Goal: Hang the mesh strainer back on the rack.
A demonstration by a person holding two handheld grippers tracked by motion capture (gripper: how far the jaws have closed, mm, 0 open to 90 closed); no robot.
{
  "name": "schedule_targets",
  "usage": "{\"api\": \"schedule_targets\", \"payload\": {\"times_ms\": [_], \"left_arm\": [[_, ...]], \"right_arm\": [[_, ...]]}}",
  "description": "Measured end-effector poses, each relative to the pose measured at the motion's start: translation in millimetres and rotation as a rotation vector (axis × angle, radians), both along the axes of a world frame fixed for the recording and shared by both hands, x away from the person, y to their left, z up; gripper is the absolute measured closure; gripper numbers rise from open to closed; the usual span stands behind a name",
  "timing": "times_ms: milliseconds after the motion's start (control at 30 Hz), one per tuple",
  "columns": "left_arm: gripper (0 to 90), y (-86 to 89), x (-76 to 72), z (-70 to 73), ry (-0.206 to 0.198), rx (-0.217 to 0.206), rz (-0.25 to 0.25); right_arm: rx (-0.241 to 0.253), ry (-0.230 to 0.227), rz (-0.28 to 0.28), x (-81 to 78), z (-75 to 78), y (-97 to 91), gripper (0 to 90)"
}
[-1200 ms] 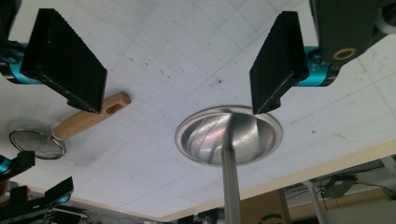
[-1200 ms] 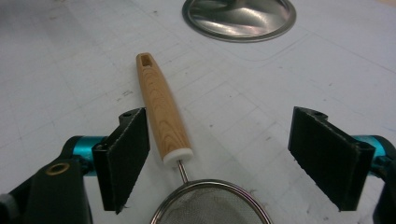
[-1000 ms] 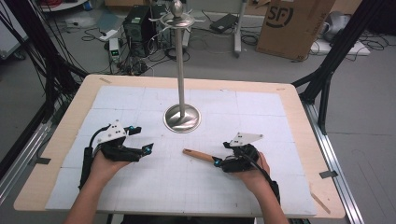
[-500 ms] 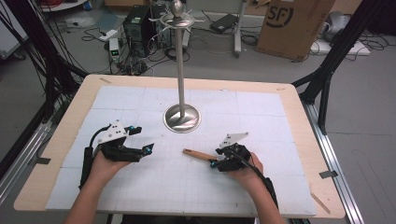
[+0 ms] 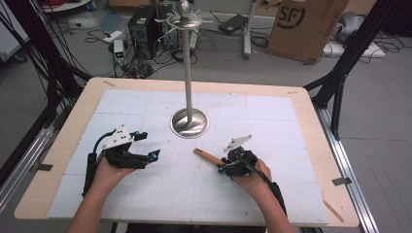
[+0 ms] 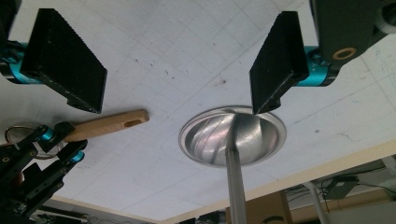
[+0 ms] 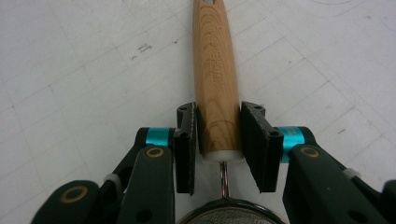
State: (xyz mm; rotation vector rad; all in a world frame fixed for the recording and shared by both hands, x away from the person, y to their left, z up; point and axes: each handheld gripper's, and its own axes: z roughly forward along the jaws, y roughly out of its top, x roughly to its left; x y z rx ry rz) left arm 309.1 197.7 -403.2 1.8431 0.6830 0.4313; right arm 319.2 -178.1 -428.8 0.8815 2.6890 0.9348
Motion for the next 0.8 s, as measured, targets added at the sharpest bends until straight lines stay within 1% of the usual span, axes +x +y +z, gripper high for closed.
{"api": "schedule_targets", "payload": {"times_ms": [67, 133, 167, 267, 367, 500, 533, 633, 667, 700, 800], "left_arm": [[19.6, 0.0, -0.2, 0.2, -0.001, 0.000, 0.000], [19.6, 0.1, -0.4, 0.4, 0.001, -0.001, -0.001], [19.6, 0.0, -0.4, 0.3, 0.001, -0.003, -0.001], [19.6, -0.1, -0.2, 0.1, 0.002, -0.001, -0.002], [19.6, -0.2, -0.4, 0.3, 0.003, -0.004, -0.004], [19.4, 0.6, -0.6, 1.0, 0.001, -0.002, -0.003], [19.4, 0.6, -0.6, 1.0, 0.001, -0.002, -0.002], [19.4, 0.1, -0.8, 0.8, 0.004, -0.001, -0.005], [19.4, -0.1, -0.6, 0.7, 0.004, 0.001, -0.007], [19.4, -0.5, -0.7, 0.5, 0.004, 0.001, -0.006], [19.2, -1.2, -0.3, -0.1, 0.005, 0.001, -0.003]], "right_arm": [[-0.016, -0.001, 0.015, 0.5, 0.4, 0.4, 65.7], [-0.023, 0.014, 0.024, 1.9, 0.6, 0.0, 61.8], [-0.017, 0.022, 0.020, 1.6, 0.5, 0.1, 61.5], [-0.025, 0.026, 0.026, 2.0, 1.2, -0.3, 61.5], [-0.045, 0.029, 0.033, 2.5, 2.5, 0.2, 61.5], [-0.103, 0.035, 0.052, 3.0, 6.1, 3.4, 62.6], [-0.118, 0.044, 0.060, 4.1, 7.1, 4.2, 62.7], [-0.141, 0.067, 0.063, 6.8, 8.8, 7.0, 63.1], [-0.150, 0.068, 0.069, 8.3, 9.0, 7.9, 63.2], [-0.161, 0.083, 0.069, 9.1, 10.0, 9.9, 63.4], [-0.196, 0.099, 0.077, 11.0, 11.7, 14.0, 63.5]]}}
